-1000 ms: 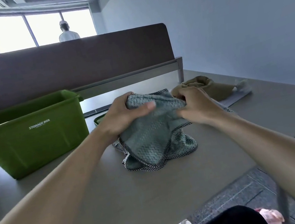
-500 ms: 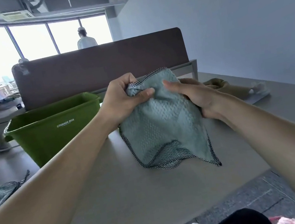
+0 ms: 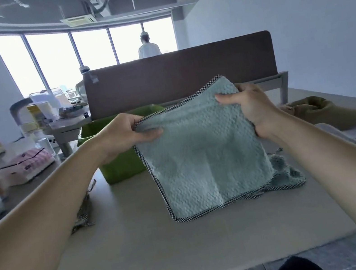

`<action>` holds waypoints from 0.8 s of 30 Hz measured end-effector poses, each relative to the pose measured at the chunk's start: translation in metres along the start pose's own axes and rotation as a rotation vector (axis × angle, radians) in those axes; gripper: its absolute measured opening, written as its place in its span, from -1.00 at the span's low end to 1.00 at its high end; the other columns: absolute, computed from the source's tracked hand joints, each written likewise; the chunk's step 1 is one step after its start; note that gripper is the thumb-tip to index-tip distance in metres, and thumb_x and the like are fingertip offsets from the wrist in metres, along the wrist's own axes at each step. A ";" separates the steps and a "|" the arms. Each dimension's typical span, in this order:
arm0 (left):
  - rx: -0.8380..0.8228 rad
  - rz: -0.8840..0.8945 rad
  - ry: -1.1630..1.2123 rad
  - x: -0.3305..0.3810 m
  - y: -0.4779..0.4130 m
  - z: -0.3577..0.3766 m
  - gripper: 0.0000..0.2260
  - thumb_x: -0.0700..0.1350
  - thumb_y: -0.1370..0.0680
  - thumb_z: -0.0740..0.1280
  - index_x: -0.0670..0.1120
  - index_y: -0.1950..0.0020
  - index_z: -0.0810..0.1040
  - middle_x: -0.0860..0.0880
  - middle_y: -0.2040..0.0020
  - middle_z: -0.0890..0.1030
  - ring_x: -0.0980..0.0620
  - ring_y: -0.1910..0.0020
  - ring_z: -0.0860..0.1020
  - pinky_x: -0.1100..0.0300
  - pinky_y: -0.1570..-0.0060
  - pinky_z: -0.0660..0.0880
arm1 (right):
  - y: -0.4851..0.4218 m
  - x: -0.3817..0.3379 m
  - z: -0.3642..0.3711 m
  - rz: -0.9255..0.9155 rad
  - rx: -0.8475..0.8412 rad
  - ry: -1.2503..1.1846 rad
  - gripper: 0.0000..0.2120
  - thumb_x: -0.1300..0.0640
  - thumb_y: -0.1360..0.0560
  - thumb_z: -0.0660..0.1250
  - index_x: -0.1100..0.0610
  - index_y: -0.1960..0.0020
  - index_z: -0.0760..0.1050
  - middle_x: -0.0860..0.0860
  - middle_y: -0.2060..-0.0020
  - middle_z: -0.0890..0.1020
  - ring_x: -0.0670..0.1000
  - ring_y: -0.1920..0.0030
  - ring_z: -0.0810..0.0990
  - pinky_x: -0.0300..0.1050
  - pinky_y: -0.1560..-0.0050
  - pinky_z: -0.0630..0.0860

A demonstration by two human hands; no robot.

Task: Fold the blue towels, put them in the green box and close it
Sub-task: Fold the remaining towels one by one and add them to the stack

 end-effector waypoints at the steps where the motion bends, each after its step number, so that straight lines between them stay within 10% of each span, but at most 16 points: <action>1: 0.043 -0.006 0.032 -0.007 0.004 -0.010 -0.74 0.05 -0.30 0.51 -0.10 0.14 0.72 0.00 0.12 0.74 0.08 0.11 0.70 0.25 0.07 0.59 | -0.002 0.000 0.007 -0.003 -0.008 -0.007 -0.88 0.27 -0.53 0.36 0.13 0.16 0.63 -0.03 0.36 0.71 0.00 0.34 0.70 -0.17 0.31 0.60; 5: 0.276 -0.033 0.097 -0.031 0.023 -0.055 -0.59 0.13 -0.46 0.38 -0.23 0.06 0.67 -0.10 0.06 0.72 -0.01 0.05 0.69 0.11 -0.06 0.59 | -0.006 0.005 0.042 -0.007 -0.107 -0.019 -0.94 0.13 -0.50 0.42 0.06 0.09 0.67 0.01 0.22 0.73 0.08 0.19 0.71 -0.01 0.14 0.60; 12: 0.603 -0.039 0.000 -0.046 0.062 -0.119 -0.91 -0.06 -0.60 0.35 0.00 -0.02 0.65 -0.16 0.19 0.58 0.12 0.63 0.33 0.28 0.62 0.28 | -0.031 0.025 0.080 0.019 -0.078 0.006 -0.86 0.11 -0.61 0.31 0.12 0.07 0.60 0.02 0.18 0.69 0.06 0.13 0.66 0.02 0.04 0.54; 16: 0.680 0.013 0.082 -0.045 0.083 -0.129 -0.83 -0.18 -0.60 0.35 -0.14 -0.17 0.62 -0.09 0.10 0.70 0.10 0.33 0.69 0.30 0.47 0.50 | -0.040 0.021 0.089 -0.089 -0.028 0.158 -0.82 0.12 -0.57 0.36 0.25 0.07 0.57 0.02 0.20 0.64 -0.03 0.18 0.57 -0.11 0.13 0.44; 24: 0.606 0.009 -0.050 -0.071 0.138 -0.105 -0.88 -0.14 -0.57 0.39 0.08 0.05 0.66 0.09 0.18 0.74 0.12 0.13 0.71 0.27 0.06 0.62 | 0.004 0.023 0.094 -0.256 -0.172 0.439 -0.77 0.09 -0.36 0.57 0.10 0.36 0.56 -0.17 0.54 0.57 -0.22 0.50 0.41 -0.35 0.39 0.37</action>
Point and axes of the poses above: each hand's wrist, its own y-axis away from the middle knuckle, its own z-axis out of the palm, x = y × z, the point moved 10 cm from there along -y, towards the middle knuckle
